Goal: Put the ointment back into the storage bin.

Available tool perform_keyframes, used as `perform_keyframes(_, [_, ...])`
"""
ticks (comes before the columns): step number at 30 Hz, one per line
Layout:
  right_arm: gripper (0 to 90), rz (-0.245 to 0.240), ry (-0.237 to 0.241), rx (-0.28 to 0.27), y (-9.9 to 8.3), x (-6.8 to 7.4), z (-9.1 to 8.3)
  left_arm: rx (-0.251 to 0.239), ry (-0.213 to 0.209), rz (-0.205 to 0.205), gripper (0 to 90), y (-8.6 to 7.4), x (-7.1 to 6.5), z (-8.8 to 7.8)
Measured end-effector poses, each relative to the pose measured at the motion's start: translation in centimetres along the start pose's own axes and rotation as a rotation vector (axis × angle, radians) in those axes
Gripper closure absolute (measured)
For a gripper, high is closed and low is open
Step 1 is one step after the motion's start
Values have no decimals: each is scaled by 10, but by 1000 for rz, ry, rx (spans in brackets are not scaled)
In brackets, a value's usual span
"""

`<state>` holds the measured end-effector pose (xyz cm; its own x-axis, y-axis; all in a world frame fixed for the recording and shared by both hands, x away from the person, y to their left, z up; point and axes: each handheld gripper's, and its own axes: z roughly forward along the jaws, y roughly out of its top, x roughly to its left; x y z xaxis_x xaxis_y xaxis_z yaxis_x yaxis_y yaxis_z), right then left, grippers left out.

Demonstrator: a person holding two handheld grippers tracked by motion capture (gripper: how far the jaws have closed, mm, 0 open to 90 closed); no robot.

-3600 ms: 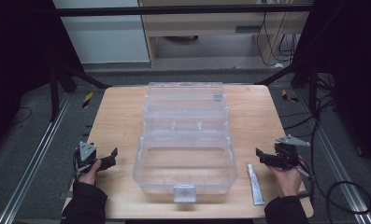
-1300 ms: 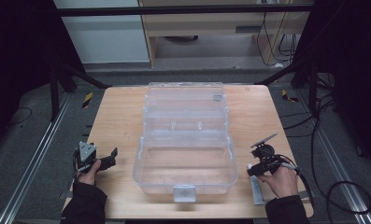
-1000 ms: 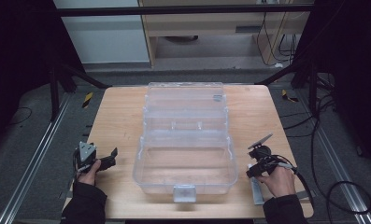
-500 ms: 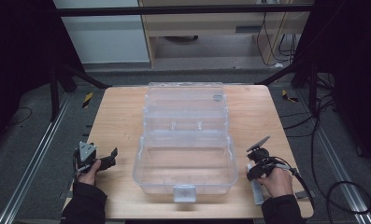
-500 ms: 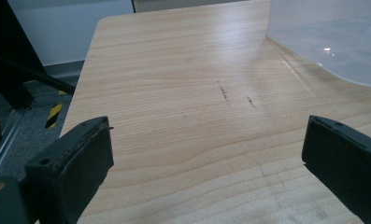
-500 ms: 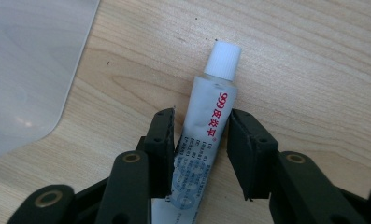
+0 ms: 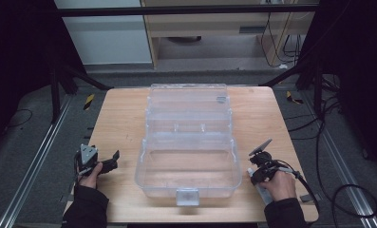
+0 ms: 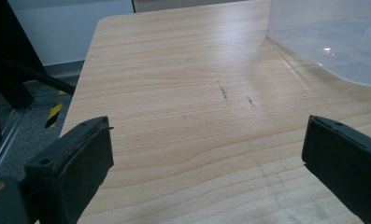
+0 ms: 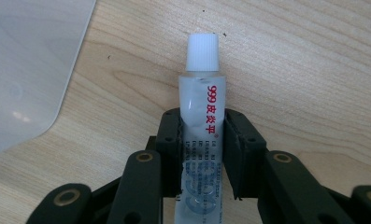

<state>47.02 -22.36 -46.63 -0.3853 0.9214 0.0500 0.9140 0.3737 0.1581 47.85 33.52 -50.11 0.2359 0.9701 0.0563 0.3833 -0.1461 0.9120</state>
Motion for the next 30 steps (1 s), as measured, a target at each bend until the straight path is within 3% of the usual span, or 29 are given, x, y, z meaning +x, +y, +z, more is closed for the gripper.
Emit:
perform_keyframes(5, [697,1,-7,2,0,0,-2,0,1,-1,15,0,0,0])
perform_keyframes(14, [698,-9,17,-60,-5,-7,-19,3,4,-1,15,0,0,0])
perform_keyframes(27, [699,-51,48,-227,-2,-9,-47,3,1,-1,15,0,0,0])
perform_keyframes(30, [699,-60,56,-288,-3,-9,-55,2,0,1,15,0,0,0])
